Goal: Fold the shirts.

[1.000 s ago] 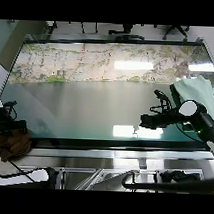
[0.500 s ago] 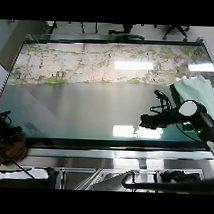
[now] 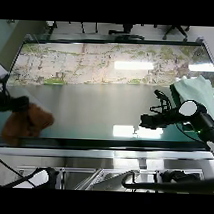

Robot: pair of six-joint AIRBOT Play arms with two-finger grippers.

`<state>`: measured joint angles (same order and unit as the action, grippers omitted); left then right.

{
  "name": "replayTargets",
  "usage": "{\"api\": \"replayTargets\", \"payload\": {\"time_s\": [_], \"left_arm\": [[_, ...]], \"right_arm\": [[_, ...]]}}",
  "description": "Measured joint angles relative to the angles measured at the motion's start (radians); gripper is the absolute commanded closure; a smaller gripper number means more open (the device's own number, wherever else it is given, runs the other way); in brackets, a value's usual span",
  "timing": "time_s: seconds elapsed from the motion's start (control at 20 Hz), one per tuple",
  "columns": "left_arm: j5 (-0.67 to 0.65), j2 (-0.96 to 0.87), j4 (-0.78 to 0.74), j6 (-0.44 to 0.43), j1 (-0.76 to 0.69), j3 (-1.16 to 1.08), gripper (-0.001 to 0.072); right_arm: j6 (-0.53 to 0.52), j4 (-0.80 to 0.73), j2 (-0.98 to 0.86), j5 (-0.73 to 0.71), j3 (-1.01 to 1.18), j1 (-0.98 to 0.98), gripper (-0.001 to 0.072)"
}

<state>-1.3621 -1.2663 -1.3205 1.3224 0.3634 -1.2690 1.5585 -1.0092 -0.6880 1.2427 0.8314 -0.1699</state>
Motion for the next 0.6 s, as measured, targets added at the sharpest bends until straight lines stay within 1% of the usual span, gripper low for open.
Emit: {"api": "replayTargets", "payload": {"time_s": [0.1, 0.2, 0.35, 0.5, 0.55, 0.6], "left_arm": [[0.008, 0.042, 0.097, 0.004, -0.13, -0.073, 0.0697], [0.037, 0.068, 0.164, 0.027, -0.276, -0.131, 0.0696], [0.108, 0.065, 0.212, 0.059, -0.491, -0.171, 0.0696], [0.183, -0.001, 0.232, 0.092, -0.664, -0.174, 0.0695], [0.207, -0.035, 0.235, 0.103, -0.711, -0.174, 0.0615], [0.225, -0.069, 0.241, 0.115, -0.749, -0.175, 0.0245]], "right_arm": [[0.0, 0.0, 0.0, 0.0, 0.0, 0.0, 0.069], [0.0, 0.0, 0.0, 0.0, 0.0, 0.0, 0.069], [0.0, 0.0, 0.0, 0.0, 0.0, 0.0, 0.069], [0.0, 0.0, 0.0, 0.0, 0.0, 0.0, 0.069], [0.0, 0.0, 0.0, 0.0, 0.0, 0.0, 0.069], [0.0, 0.0, 0.0, 0.0, 0.0, 0.0, 0.069]]}}
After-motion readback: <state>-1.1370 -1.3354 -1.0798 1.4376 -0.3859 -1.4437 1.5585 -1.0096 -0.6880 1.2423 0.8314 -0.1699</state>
